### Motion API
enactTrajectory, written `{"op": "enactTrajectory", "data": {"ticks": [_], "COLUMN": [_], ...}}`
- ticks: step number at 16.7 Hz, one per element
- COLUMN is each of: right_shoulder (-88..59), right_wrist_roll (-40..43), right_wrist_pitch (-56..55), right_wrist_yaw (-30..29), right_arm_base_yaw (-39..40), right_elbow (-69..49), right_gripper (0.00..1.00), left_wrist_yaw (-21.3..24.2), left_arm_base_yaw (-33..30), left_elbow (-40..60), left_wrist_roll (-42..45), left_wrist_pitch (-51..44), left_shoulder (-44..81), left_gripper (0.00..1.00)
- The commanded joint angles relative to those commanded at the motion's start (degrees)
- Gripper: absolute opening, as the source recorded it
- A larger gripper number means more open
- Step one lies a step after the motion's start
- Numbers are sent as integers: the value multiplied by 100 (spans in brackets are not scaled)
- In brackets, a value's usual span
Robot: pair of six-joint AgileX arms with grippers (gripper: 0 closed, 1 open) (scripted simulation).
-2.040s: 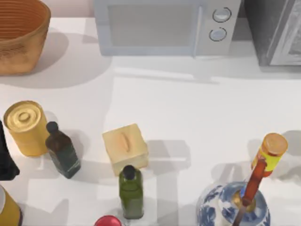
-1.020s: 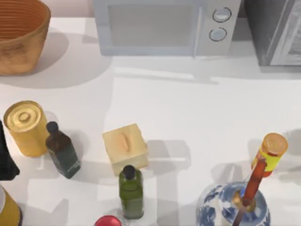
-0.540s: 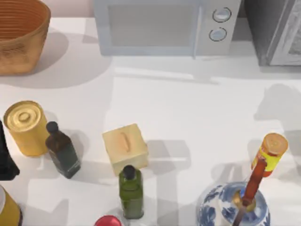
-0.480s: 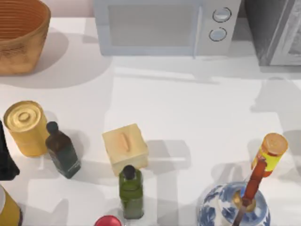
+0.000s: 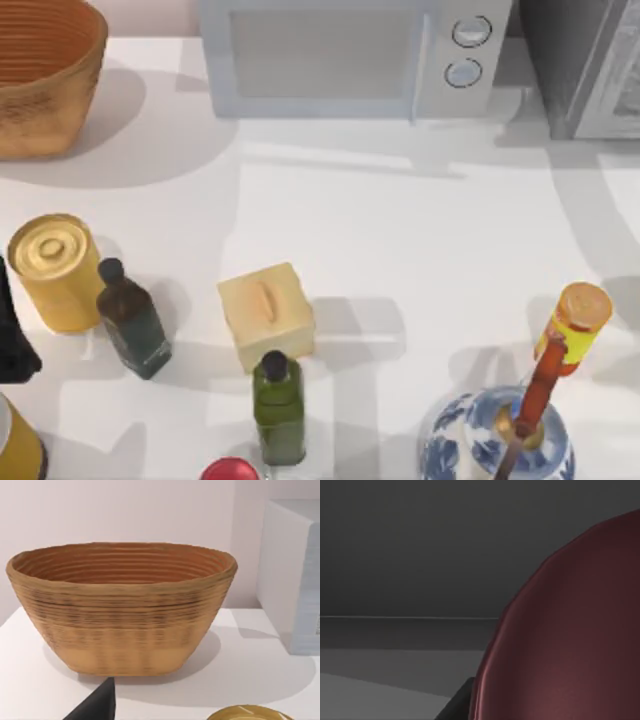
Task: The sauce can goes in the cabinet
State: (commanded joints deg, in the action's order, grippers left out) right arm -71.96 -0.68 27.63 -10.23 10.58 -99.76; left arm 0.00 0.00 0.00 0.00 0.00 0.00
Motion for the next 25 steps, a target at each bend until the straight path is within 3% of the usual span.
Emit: {"op": "enactTrajectory", "data": {"ticks": [4,12,25], "right_shoulder": [-536,-747,-3498], "right_wrist_roll": [-30,-31,-35], "right_wrist_pitch": [215,172,-245], "right_wrist_yaw": [-114,-58,334], "right_arm_base_yaw": [42,-14,-468], "right_elbow": [-683,-902,-3194], "right_gripper": [0,0,0], "left_wrist_yaw": [0,0,0], "left_arm_base_yaw": [0,0,0], "left_elbow": [0,0,0], "left_wrist_roll": [0,0,0], "left_wrist_pitch": [0,0,0], "left_shoulder": [0,0,0], "left_gripper": [100,100,100]}}
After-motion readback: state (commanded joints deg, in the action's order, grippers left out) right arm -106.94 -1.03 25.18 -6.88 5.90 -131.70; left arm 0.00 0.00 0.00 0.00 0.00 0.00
